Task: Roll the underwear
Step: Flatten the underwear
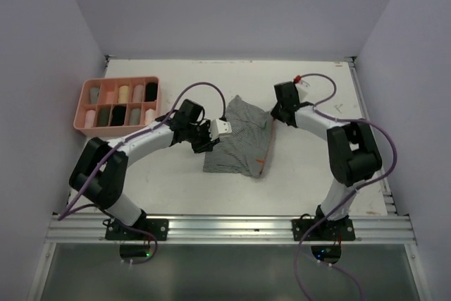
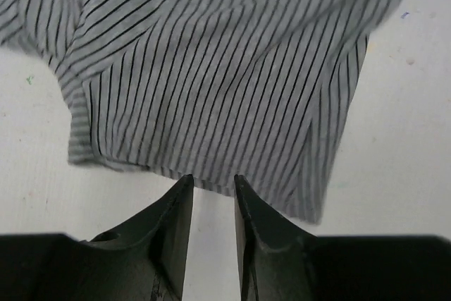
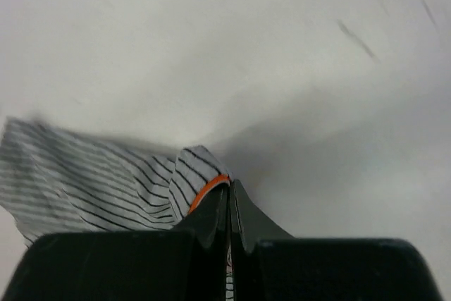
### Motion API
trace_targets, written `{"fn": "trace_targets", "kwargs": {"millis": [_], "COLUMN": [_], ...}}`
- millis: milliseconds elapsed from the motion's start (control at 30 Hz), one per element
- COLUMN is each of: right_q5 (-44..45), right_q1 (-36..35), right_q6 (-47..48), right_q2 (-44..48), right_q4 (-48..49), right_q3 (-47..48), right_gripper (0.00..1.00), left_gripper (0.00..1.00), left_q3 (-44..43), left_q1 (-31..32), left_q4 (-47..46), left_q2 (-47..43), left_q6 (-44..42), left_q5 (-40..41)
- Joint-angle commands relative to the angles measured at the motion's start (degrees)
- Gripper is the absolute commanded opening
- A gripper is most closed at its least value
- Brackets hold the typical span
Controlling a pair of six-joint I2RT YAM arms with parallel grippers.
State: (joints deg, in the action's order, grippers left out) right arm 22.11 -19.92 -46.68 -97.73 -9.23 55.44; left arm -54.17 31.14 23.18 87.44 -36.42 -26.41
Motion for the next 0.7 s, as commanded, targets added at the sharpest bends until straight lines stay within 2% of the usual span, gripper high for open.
{"fn": "trace_targets", "kwargs": {"millis": [0, 33, 100, 133, 167, 200, 233, 300, 333, 400, 467, 500, 567, 633, 667], "right_q5": [-7.59, -9.26, -10.59, -11.64, -11.56, -11.39, -11.47, -11.13, -11.21, -11.65, -13.39, -15.23, -20.67, -23.15, -23.34], "right_q1": [1.46, 1.47, 1.38, 1.38, 1.38, 1.55, 1.64, 1.82, 2.6, 3.57, 4.45, 4.54, 4.54, 4.28, 4.02], "right_q6": [9.4, 10.28, 11.52, 11.69, 11.7, 11.7, 11.96, 13.01, 13.19, 14.15, 14.42, 14.07, 11.63, 7.5, 6.52], "right_q2": [-7.1, -8.34, -12.03, -13.17, -13.97, -14.85, -14.68, -12.94, -12.05, -9.51, -6.08, -4.24, 1.91, 6.39, 8.33], "right_q4": [3.62, 3.35, -0.59, -2.52, -7.42, -9.64, -11.23, -13.61, -13.96, -17.12, -18.89, -17.93, -14.78, -14.06, -13.88], "right_q3": [18.06, 20.82, 29.06, 31.72, 34.18, 38.04, 38.95, 38.87, 38.34, 37.64, 35.72, 31.09, 25.8, 18.59, 16.21], "right_gripper": [0.0, 0.0, 0.1, 0.26, 0.36, 0.42, 0.53, 0.59, 0.67, 0.67, 0.62, 0.58, 0.41, 0.28, 0.25], "left_gripper": [0.32, 0.3, 0.24, 0.22, 0.21, 0.18, 0.17, 0.15, 0.14, 0.11, 0.11, 0.11, 0.13, 0.16, 0.19], "left_q3": [-4.01, -4.01, -2.87, -2.09, 0.01, 0.99, 1.78, 2.93, 2.76, 2.06, 1.18, 0.57, -2.68, -9.41, -12.33], "left_q1": [-0.11, -0.02, 0.15, 0.33, 1.03, 1.73, 2.43, 4.98, 7.42, 9.72, 10.61, 10.18, 7.64, 3.26, 2.1], "left_q4": [-5.95, -6.39, -6.22, -6.13, -5.87, -5.6, -4.56, -3.67, -2.62, -1.47, -4.53, -5.68, -9.89, -12.88, -13.42], "left_q2": [5.36, 7.81, 9.5, 10.29, 10.56, 10.65, 10.73, 10.74, 10.91, 10.04, 8.37, 7.67, 6.69, 9.22, 10.98], "left_q6": [-0.22, -0.75, -3.91, -5.14, -7.32, -8.04, -8.74, -9.19, -9.02, -6.31, 1.3, 3.01, 9.13, 12.33, 13.73], "left_q5": [0.66, 0.84, 1.28, 1.71, 2.15, 2.59, 2.51, 1.89, 0.59, -1.7, -4.26, -4.35, -3.91, -3.04, -1.99]}}
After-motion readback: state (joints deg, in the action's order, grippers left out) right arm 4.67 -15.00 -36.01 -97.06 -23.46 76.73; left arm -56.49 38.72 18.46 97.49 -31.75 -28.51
